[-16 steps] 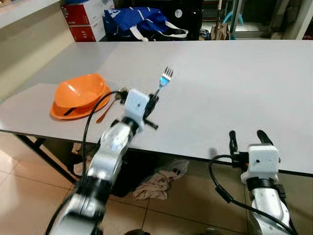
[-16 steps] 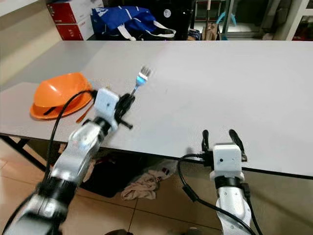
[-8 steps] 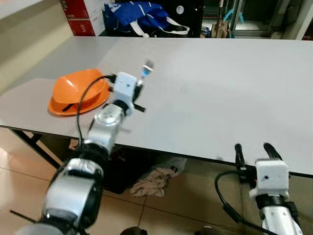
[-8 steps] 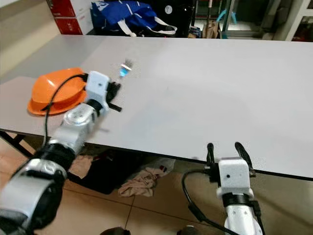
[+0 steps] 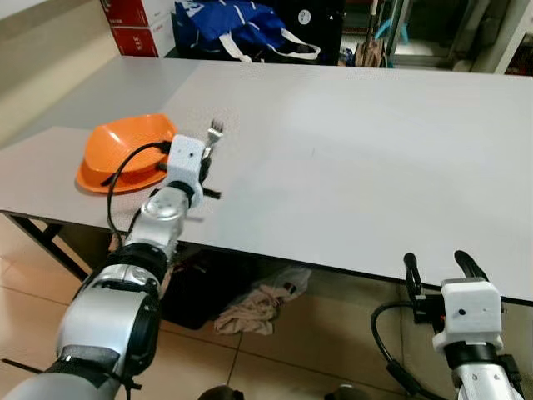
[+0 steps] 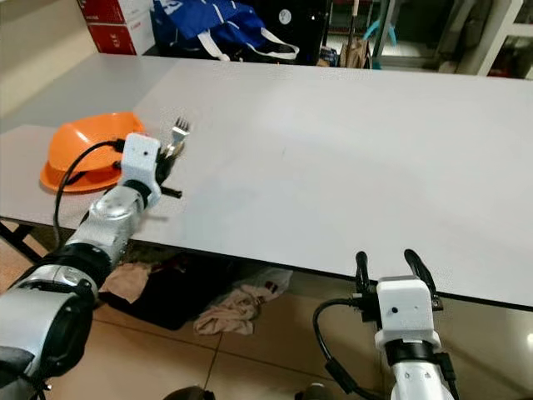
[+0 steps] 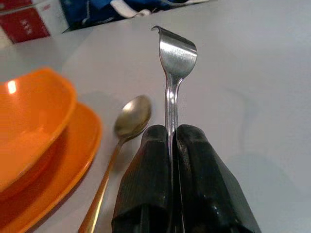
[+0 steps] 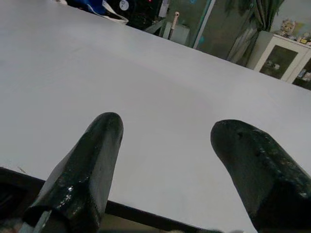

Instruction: Setting the table

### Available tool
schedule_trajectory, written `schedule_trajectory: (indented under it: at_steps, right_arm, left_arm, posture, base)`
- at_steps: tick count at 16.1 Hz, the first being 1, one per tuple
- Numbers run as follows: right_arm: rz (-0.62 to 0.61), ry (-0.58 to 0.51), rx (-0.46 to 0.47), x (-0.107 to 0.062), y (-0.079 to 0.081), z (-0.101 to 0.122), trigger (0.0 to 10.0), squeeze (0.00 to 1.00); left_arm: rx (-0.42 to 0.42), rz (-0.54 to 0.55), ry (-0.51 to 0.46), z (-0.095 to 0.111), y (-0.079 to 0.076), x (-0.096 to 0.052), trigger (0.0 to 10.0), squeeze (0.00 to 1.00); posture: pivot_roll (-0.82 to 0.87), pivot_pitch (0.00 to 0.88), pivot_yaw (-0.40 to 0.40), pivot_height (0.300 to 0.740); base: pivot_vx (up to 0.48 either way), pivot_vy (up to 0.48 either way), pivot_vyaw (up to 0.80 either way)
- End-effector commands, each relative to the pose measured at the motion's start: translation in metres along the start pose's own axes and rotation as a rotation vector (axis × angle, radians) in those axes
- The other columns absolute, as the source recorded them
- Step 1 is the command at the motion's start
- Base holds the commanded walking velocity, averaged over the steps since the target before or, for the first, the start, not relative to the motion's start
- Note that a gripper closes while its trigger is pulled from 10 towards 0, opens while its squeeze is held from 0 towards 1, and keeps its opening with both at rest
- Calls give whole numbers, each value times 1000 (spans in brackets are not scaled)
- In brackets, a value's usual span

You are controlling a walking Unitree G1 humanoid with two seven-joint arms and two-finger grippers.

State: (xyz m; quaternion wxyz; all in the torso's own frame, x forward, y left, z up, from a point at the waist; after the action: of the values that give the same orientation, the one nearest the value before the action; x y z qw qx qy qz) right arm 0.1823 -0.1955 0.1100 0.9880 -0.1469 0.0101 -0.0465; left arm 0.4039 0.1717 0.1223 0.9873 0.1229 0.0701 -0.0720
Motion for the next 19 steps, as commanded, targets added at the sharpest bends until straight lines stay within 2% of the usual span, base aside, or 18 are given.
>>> schedule_trajectory:
  at_steps: [1,3,8,9,10,19]
  right_arm:
    - [-5,-3,2,-2,-4,4,10000,0]
    - [-10,4,-1,-4,-6,5,10000,0]
    - [-12,13,2,-6,-5,5,10000,0]
    - [-14,16,4,-7,-5,5,10000,0]
    - [-14,17,5,-8,-4,6,10000,0]
    - [-11,26,9,-11,-2,6,10000,0]
  left_arm:
    - [18,24,-9,6,7,2,0,0]
    - [33,16,44,-5,7,0,0,0]
    - [56,-19,61,-5,1,1,0,0]
    - [65,-24,68,-5,-1,2,6078,0]
    - [70,-26,71,-6,-2,2,10000,0]
    - [118,-14,91,-10,-1,1,10000,0]
  posture:
    - [-227,0,64,710]
    - [-236,0,65,710]
    - [-241,0,70,710]
    - [-241,0,74,710]
    - [-242,0,75,710]
    - [-242,1,74,710]
  base:
    - [0,0,0]
    - [0,0,0]
    - [0,0,0]
    - [0,0,0]
    - [0,0,0]
    - [0,0,0]
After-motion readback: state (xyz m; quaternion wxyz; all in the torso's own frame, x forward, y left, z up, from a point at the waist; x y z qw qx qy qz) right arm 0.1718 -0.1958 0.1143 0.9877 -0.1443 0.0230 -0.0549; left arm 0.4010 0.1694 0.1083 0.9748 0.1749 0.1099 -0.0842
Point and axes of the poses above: a point about 5 cm out from each wrist's last joint towards the gripper, its own x axis pointing out of the wrist towards the gripper, its own z axis along the axis of the wrist's last joint, y = z × x, the point moved 2 cm from there along x, pointing out of the wrist towards the gripper, and after that the axes turned 3 degrees about x, right-handed, at the moved point
